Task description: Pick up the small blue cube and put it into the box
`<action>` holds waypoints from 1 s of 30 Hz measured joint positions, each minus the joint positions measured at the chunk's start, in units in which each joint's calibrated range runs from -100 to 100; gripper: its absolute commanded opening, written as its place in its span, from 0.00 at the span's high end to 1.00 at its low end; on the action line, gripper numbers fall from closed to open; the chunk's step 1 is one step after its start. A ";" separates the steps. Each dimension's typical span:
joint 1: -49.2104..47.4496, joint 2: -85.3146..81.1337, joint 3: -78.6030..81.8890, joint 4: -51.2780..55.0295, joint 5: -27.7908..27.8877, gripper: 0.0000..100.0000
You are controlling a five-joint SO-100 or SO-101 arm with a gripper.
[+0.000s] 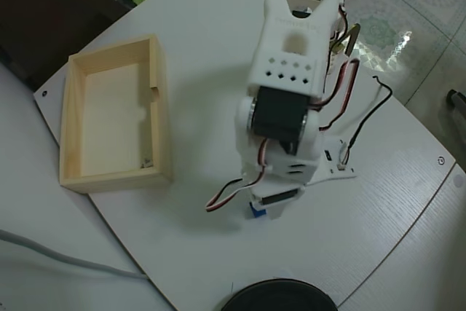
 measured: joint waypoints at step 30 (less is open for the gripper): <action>-0.52 8.46 9.86 -12.62 0.74 0.81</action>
